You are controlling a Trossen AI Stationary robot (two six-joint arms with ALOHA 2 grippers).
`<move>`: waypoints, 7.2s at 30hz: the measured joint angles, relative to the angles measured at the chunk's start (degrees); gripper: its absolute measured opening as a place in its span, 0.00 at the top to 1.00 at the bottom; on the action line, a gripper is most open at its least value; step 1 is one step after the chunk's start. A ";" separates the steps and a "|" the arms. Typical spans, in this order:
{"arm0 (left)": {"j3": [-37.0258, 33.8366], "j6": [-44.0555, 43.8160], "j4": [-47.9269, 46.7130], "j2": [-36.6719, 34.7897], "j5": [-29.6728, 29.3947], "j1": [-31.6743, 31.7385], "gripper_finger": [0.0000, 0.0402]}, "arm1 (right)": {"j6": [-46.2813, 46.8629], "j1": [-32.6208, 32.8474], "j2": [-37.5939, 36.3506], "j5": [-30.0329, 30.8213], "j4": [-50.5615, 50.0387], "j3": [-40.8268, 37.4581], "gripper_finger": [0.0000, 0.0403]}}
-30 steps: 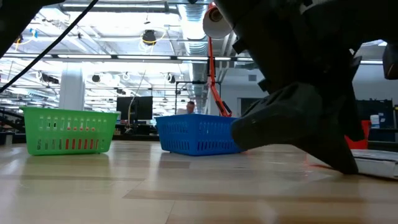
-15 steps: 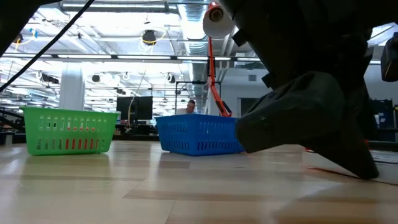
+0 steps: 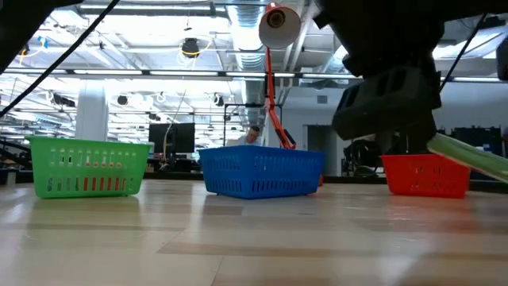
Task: Pick and place items into bin
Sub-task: Put the card reader box into the red basket
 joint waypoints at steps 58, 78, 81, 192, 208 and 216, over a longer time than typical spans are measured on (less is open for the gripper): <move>-0.07 -14.34 -7.32 -0.04 0.48 0.92 0.44 | -0.26 -0.40 -6.28 -16.73 -36.98 13.09 0.86; -0.11 -15.29 2.28 -1.01 36.03 6.22 0.98 | 27.82 19.86 -4.84 14.28 -13.19 4.11 0.88; -0.39 -15.32 4.24 -1.05 37.38 6.14 0.99 | 27.84 19.85 0.17 12.54 -8.37 4.14 0.88; -16.02 -48.46 17.20 -1.16 34.38 10.77 1.00 | 5.38 13.55 45.62 23.39 -72.41 55.06 0.74; -16.03 -48.80 17.31 -1.14 35.34 10.89 1.00 | 6.12 13.92 45.68 23.00 -75.62 59.56 0.74; -16.04 -48.95 17.30 -1.14 36.00 11.29 1.00 | 2.51 14.05 45.64 18.15 -68.01 57.01 0.74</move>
